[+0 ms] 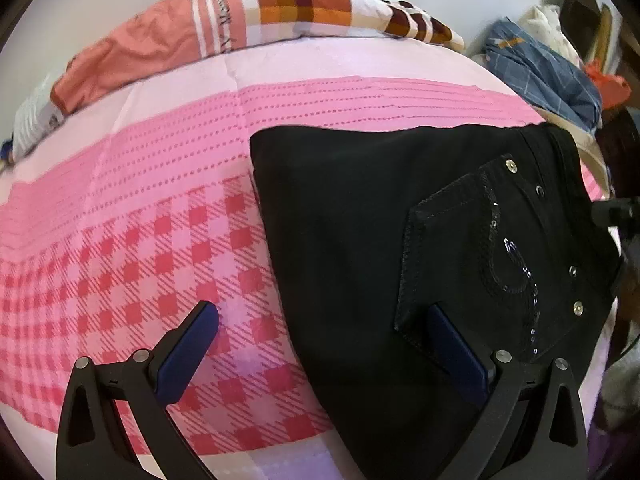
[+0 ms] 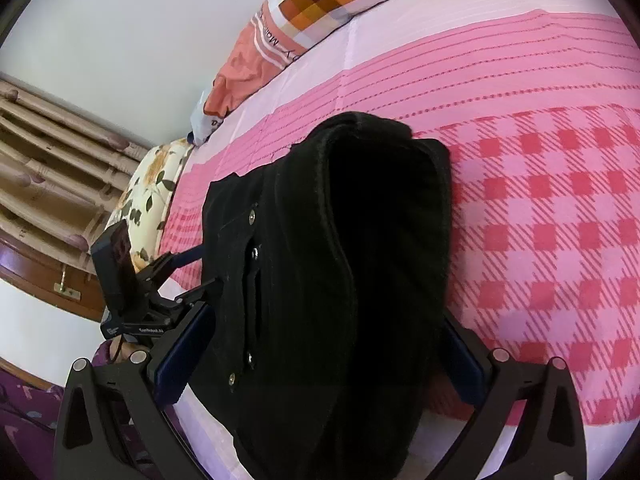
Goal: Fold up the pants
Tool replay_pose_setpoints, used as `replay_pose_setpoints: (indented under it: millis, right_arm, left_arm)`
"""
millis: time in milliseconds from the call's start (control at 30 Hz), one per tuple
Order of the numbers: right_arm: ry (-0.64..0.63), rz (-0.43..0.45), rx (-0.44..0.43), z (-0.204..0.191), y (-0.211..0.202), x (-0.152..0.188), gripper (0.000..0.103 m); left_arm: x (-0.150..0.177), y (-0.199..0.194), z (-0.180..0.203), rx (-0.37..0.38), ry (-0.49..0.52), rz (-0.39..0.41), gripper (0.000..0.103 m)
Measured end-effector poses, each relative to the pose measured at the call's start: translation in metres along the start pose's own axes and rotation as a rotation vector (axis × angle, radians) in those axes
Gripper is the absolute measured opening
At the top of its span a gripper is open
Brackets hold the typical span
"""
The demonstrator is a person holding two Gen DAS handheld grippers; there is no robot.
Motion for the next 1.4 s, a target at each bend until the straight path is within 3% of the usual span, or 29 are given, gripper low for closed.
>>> replay_pose_setpoints:
  millis: [300,633,667,733,833,900,1100,1267,1400]
  right_arm:
    - [-0.112,-0.076,0.046,-0.014,0.009,0.0,0.102]
    - [-0.069,-0.084,-0.031,-0.003,0.006,-0.004,0.102]
    - [-0.079,-0.085,-0.02,-0.004,0.007,-0.003,0.101]
    - [-0.107,-0.095,0.015,-0.009,0.008,-0.003,0.096]
    - [-0.109,-0.115,0.063,-0.009,0.01,-0.003,0.047]
    - [-0.094,-0.11,0.055,-0.007,0.009,-0.003,0.046]
    - [-0.058,-0.078,0.009,-0.007,0.005,-0.004,0.038]
    - [-0.005,-0.036,-0.033,-0.002,0.001,0.0,0.036]
    - [-0.031,-0.045,-0.017,-0.002,0.003,0.001,0.037]
  left_arm:
    - [0.001,-0.002,0.009,-0.021,0.049,0.042,0.103]
    - [-0.001,-0.003,0.015,-0.024,0.082,0.018,0.102]
    - [-0.001,-0.003,0.016,-0.021,0.087,0.018,0.098]
    - [-0.001,-0.004,0.021,0.03,0.087,0.002,0.08]
    - [-0.003,-0.007,0.029,0.027,0.1,0.008,0.063]
    - [-0.005,-0.01,0.031,0.019,0.105,0.026,0.047]
    - [-0.009,-0.018,0.031,0.006,0.103,0.052,0.024]
    - [-0.013,-0.022,0.027,0.027,0.077,0.057,0.02]
    - [-0.014,-0.02,0.028,0.02,0.094,0.046,0.02]
Point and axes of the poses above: each gripper's, at about its wrist camera, not at the fingertips, and y roughly the way its jaws point, z to its right, x to its underside, the point moved 3 cm from there along y, roughly the way its jaws point, and after that the axes turned 11 degrees about -y, right-handed, at the moved point
